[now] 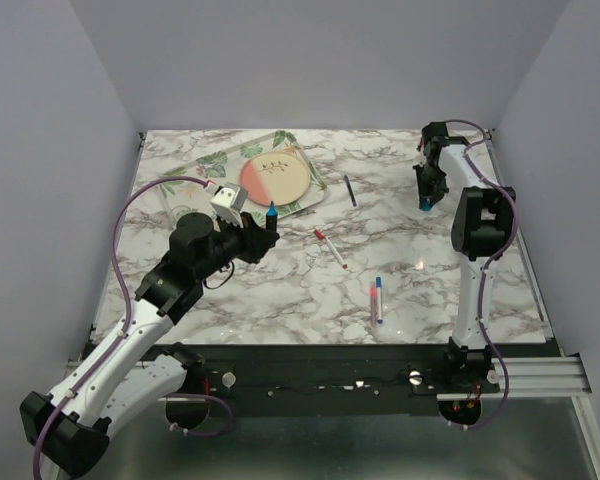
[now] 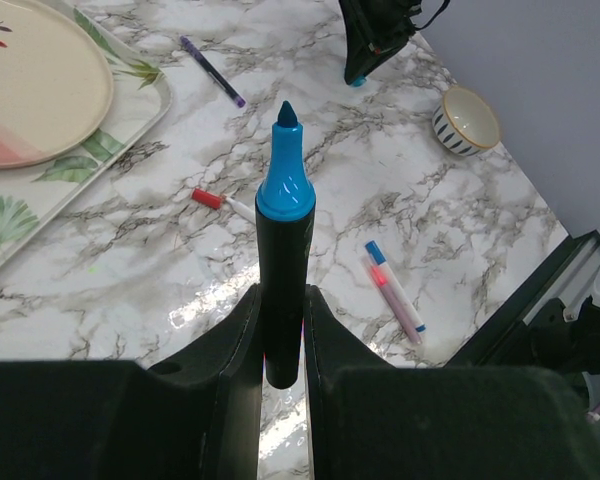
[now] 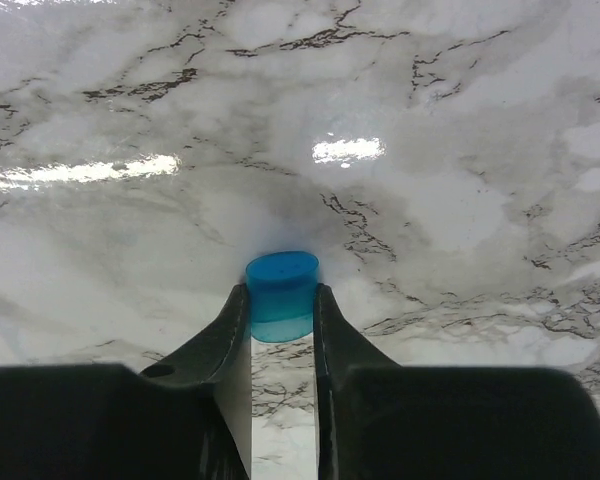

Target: Insert the pens into the pen caps

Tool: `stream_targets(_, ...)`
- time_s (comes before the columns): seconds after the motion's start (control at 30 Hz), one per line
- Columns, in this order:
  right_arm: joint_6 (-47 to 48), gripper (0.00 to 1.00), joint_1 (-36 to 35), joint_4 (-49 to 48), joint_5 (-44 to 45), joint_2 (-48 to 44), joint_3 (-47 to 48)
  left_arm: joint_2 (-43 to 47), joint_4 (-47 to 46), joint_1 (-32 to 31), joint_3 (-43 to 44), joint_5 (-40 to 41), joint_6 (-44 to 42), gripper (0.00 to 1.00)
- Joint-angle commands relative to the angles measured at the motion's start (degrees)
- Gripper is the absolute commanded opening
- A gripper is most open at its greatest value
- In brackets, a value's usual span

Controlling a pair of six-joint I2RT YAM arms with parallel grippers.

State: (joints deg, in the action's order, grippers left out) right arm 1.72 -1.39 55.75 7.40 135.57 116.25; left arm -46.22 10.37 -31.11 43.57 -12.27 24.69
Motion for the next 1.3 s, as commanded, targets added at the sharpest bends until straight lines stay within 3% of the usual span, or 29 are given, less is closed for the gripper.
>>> stream_targets(0.0,1.45,0.14,-0.11,2.00,-2.38,-1.18,-1.90,-0.09,-1.50,0.35,-0.24,-3.01,0.01,0.00)
stream_targets(0.23,-5.13,0.01,-0.81,-2.37,-8.87,-13.29,-7.94,-8.26,-0.88,0.26,5.71,-7.93,1.50,0.00)
stream_targets(0.43,-14.36,0.01,-4.48,-20.02,-24.69,-34.09,-31.41,-15.92,0.18,-2.98,12.05,-8.12,1.86,0.00)
stream_targets(0.57,-24.70,0.01,-11.34,-29.71,-28.05,-46.25,-41.87,-18.91,0.44,-6.41,13.47,-4.79,1.68,0.00)
stream_targets(0.77,-38.00,0.01,-22.94,-42.99,-22.87,-60.05,-48.66,-21.99,-0.61,-12.64,14.09,1.54,2.21,0.00)
stream_targets(0.93,-39.51,0.01,-31.20,-42.56,-14.26,-62.17,-45.93,-22.43,-2.63,-15.20,13.64,4.97,3.26,0.00)
stream_targets(1.27,-39.86,0.01,-34.12,-43.36,-11.18,-64.46,-46.90,-22.25,-3.43,-15.73,13.91,5.77,2.38,0.00)
